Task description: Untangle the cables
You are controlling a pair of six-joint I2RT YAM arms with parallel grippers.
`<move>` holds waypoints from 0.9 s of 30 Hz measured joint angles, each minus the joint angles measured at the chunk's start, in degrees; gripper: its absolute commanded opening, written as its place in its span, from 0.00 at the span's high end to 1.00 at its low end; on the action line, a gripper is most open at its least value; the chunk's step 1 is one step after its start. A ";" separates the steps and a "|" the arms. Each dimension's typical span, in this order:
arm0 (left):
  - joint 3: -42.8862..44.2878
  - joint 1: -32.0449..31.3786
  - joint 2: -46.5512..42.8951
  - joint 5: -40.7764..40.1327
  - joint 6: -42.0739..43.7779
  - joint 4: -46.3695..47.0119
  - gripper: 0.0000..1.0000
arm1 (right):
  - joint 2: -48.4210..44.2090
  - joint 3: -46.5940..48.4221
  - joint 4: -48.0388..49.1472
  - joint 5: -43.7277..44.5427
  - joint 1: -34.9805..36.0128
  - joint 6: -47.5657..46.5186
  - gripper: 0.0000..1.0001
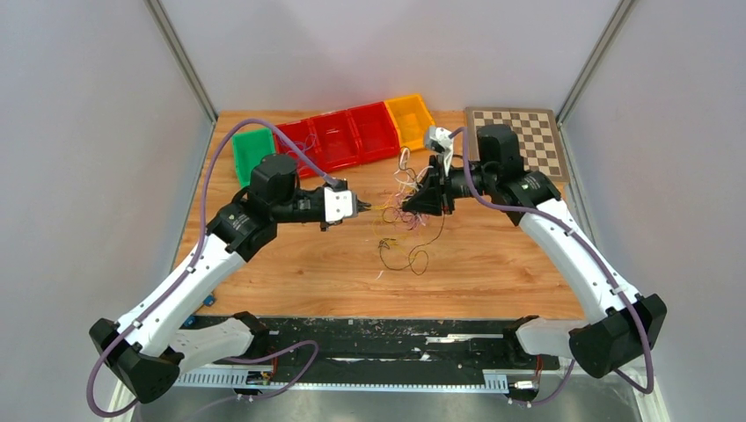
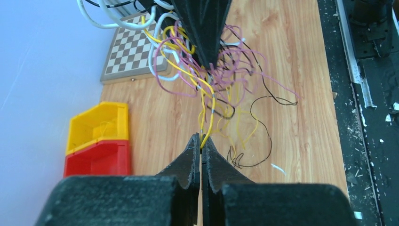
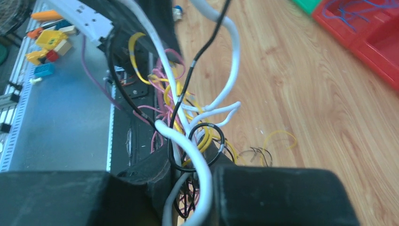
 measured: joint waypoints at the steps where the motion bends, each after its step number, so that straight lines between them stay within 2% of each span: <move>1: 0.00 0.02 -0.22 -0.28 -0.13 -0.22 1.00 | 0.00 -0.33 0.04 0.11 -1.01 0.22 0.82; 6: 0.59 2.27 -1.70 -0.55 -5.79 -0.57 1.00 | 1.66 -2.45 0.42 -0.98 -11.87 1.70 0.82; 11: 4.28 10.56 -1.07 0.70 -18.43 1.25 1.00 | 5.46 -5.38 0.48 -0.74 -20.76 1.07 0.82; 16: 10.75 20.15 1.14 2.03 -32.00 5.66 1.00 | 7.76 -7.54 0.07 1.05 -25.29 -2.60 0.83; 20: 19.10 26.56 5.01 3.13 -40.70 8.63 1.00 | 10.23 -8.94 -0.70 2.93 -28.96 -7.26 0.88; 27: 29.29 32.98 11.32 5.49 -49.66 9.99 1.00 | 14.97 -10.82 -2.58 6.40 -31.52 -16.02 0.89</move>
